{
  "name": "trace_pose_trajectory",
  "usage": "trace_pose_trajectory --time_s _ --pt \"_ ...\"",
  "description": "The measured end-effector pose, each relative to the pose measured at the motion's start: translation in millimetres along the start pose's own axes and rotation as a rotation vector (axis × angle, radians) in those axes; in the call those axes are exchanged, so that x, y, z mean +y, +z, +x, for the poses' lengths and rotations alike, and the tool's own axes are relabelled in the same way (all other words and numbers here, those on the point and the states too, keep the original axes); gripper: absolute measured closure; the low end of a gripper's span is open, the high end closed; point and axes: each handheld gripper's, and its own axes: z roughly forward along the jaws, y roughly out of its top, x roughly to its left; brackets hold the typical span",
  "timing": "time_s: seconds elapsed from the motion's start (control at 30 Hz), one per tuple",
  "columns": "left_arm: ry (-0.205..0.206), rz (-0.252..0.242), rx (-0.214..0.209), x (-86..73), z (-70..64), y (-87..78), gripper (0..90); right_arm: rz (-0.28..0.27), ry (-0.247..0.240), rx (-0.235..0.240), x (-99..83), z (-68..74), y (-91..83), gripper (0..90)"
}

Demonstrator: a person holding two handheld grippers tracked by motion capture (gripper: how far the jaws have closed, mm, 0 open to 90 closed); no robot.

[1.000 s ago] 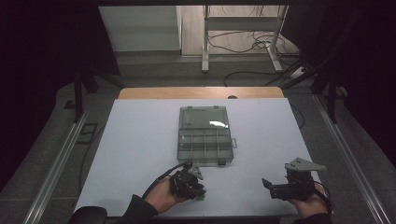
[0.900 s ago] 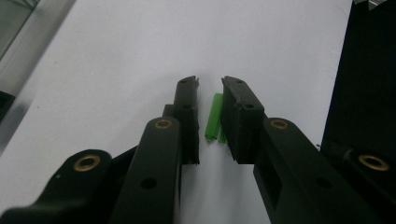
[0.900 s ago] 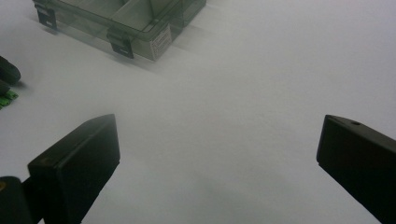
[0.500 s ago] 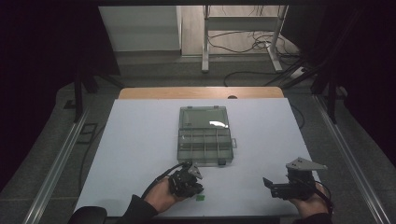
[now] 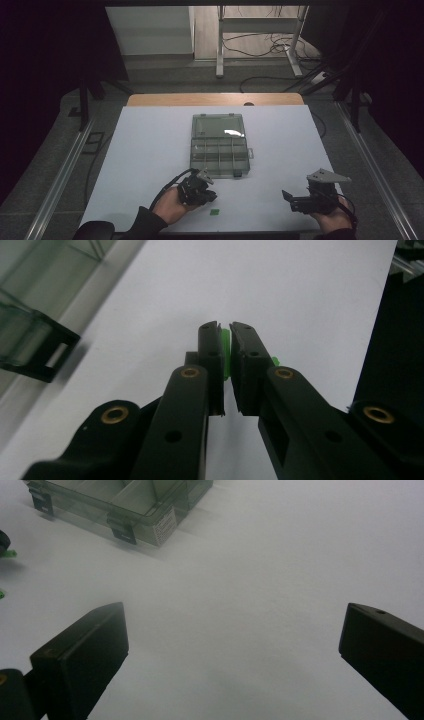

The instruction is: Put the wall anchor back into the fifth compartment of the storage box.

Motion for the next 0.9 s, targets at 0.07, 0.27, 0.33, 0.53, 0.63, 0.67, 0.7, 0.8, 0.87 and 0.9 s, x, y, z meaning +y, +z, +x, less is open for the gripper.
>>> trace_pose_trajectory --time_s 0.07,0.27,0.33,0.53,0.63,0.67,0.7,0.8,0.87,0.9 --pt "-0.008 -0.008 0.006 1.2 1.7 -3.2 84.5 -0.003 0.001 -0.001 0.0 -0.4 -0.3 0.0" --pt "-0.038 -0.025 0.026 4.7 9.0 -12.6 84.5 0.002 0.0 0.001 0.0 -0.3 -0.1 0.0" --pt "-0.048 -0.031 0.032 5.9 11.5 -15.7 84.5 0.003 0.0 0.001 0.0 -0.4 -0.2 0.0" --pt "-0.066 -0.054 0.059 10.0 20.6 -26.9 84.5 0.0 0.002 0.0 -0.2 -0.5 -0.1 0.0" --pt "-0.063 -0.054 0.065 11.1 24.8 -31.0 84.5 0.0 0.002 -0.001 -0.2 -0.5 -0.1 0.0" --pt "-0.067 -0.061 0.077 12.3 28.0 -34.3 84.5 -0.001 0.002 -0.001 -0.2 -0.5 -0.1 0.0" --pt "-0.067 -0.061 0.077 12.3 28.0 -34.3 84.4 -0.001 0.002 -0.001 -0.2 -0.5 -0.1 0.0" --pt "-0.068 -0.078 0.093 14.1 33.4 -40.2 84.4 -0.001 0.003 -0.003 -0.1 -0.7 -0.4 0.0" --pt "-0.071 -0.086 0.105 15.6 36.6 -43.8 84.5 -0.001 0.004 -0.004 -0.1 -0.7 -0.5 0.0" --pt "-0.073 -0.09 0.11 16.1 37.9 -45.1 84.4 -0.002 0.005 -0.004 -0.1 -0.8 -0.7 0.0"
